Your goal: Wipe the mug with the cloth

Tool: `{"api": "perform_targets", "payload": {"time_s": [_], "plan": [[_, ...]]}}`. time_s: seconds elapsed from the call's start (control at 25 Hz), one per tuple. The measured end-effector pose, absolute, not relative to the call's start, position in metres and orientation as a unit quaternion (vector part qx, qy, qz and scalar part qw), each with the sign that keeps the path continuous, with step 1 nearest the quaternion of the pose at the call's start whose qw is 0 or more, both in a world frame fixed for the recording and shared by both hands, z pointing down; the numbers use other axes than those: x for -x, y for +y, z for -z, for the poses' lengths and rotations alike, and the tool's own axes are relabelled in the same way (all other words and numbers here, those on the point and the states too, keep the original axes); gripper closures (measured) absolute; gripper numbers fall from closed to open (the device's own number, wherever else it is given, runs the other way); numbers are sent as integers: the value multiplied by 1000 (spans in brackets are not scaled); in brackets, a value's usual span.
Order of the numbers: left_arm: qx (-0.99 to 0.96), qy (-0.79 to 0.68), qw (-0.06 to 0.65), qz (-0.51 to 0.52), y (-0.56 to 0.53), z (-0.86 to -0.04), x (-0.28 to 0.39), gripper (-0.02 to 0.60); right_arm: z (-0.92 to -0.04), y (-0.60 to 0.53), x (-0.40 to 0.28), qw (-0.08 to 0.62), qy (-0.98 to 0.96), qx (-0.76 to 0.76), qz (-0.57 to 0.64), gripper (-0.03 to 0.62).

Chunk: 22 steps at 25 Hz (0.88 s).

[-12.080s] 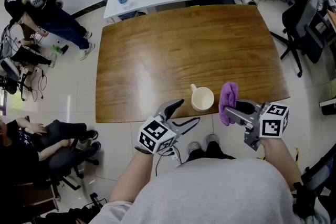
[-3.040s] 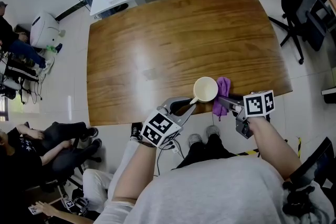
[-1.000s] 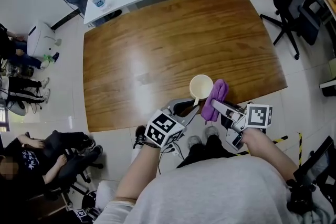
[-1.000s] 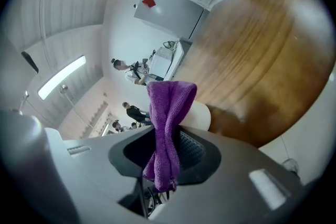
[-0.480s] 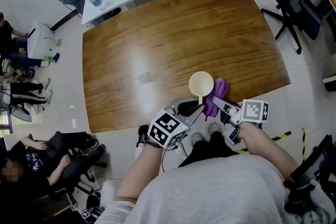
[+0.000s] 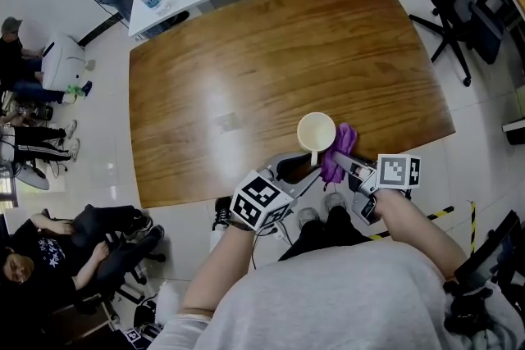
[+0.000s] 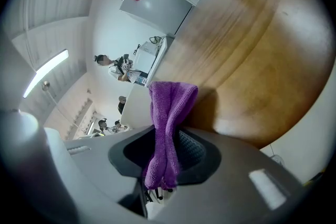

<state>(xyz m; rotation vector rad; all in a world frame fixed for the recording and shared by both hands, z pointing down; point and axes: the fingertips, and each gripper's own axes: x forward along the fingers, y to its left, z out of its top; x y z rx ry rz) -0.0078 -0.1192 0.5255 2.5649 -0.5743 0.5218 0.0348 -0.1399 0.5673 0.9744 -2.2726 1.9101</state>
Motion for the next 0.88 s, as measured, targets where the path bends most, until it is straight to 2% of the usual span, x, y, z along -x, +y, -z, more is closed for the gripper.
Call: {"api": "perform_targets", "payload": {"time_s": [0.2, 0.4, 0.56, 0.64, 0.88], "plan": [[-927, -218, 256, -168, -120, -531, 22, 453, -552, -145, -43, 12, -751, -326, -575, 485], [-932, -236, 244, -130, -108, -513, 46, 465, -502, -128, -38, 17, -816, -288, -501, 485], [-942, -229, 234, -72, -78, -478, 51, 522, -453, -84, -39, 25, -864, -245, -440, 485], [-947, -217, 234, -47, -62, -459, 49, 581, -434, -66, -46, 29, -880, -237, -410, 485], [-959, -213, 189, -17, 5, -397, 25, 589, -406, 10, -59, 72, -920, -197, -331, 485]]}}
